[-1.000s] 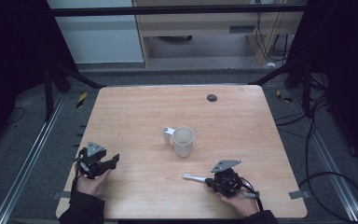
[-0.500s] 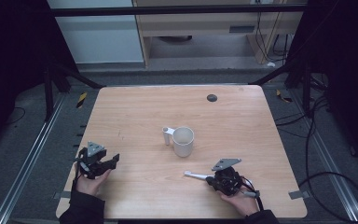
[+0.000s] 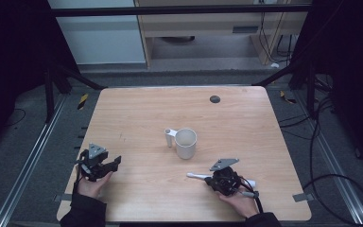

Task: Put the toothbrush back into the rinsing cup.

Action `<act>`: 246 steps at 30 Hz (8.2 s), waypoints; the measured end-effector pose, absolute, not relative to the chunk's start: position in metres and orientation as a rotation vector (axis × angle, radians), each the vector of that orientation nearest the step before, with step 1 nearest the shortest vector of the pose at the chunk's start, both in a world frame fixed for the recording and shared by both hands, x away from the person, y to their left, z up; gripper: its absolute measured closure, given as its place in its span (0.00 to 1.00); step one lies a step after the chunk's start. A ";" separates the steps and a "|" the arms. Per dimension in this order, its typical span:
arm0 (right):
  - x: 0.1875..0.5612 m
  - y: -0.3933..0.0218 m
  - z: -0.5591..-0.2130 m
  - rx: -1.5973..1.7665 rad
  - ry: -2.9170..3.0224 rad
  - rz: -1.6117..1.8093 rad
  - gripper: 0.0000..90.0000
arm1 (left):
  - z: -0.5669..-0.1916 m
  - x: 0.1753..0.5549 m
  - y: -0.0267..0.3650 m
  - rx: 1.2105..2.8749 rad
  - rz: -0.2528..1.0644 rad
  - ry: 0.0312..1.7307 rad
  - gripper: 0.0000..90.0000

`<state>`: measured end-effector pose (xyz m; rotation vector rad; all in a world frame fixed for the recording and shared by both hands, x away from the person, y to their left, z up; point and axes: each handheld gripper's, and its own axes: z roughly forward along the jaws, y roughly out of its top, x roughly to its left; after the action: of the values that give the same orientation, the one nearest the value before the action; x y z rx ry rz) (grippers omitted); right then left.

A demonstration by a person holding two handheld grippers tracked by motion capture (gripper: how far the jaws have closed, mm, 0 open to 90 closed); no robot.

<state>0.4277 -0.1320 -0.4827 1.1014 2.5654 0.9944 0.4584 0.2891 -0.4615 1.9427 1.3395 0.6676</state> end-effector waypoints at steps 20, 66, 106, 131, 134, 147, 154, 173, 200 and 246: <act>0.439 -0.127 -0.485 1.129 2.532 0.973 1.00 | -0.462 0.459 0.289 1.943 0.663 1.340 0.46; 0.466 -0.199 -0.468 1.367 2.191 0.891 1.00 | -0.461 0.458 0.290 1.940 0.664 1.338 0.46; 0.422 -0.240 -0.481 1.457 2.208 0.785 1.00 | -0.461 0.458 0.291 1.938 0.661 1.340 0.46; 0.396 -0.238 -0.484 1.473 2.234 0.811 0.99 | -0.461 0.457 0.290 1.936 0.661 1.340 0.46; 0.396 -0.237 -0.485 1.470 2.241 0.805 0.99 | -0.461 0.457 0.290 1.936 0.661 1.341 0.46; 0.389 -0.233 -0.485 1.465 2.265 0.812 0.99 | -0.460 0.457 0.290 1.936 0.661 1.339 0.46; 0.387 -0.230 -0.486 1.457 2.280 0.813 0.99 | -0.461 0.457 0.290 1.938 0.660 1.338 0.46; 0.414 -0.228 -0.451 1.379 2.176 0.913 0.67 | -0.462 0.458 0.288 1.947 0.660 1.329 0.46; 0.457 -0.169 -0.405 1.200 2.318 0.898 0.50 | -0.463 0.459 0.287 1.963 0.652 1.322 0.46; 0.474 -0.125 -0.454 1.152 2.692 0.555 0.64 | -0.465 0.460 0.286 1.983 0.637 1.316 0.46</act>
<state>0.4737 -0.1249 -0.4544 1.1524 2.6922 0.5549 0.4601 0.2858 -0.4651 1.9830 1.3163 0.6369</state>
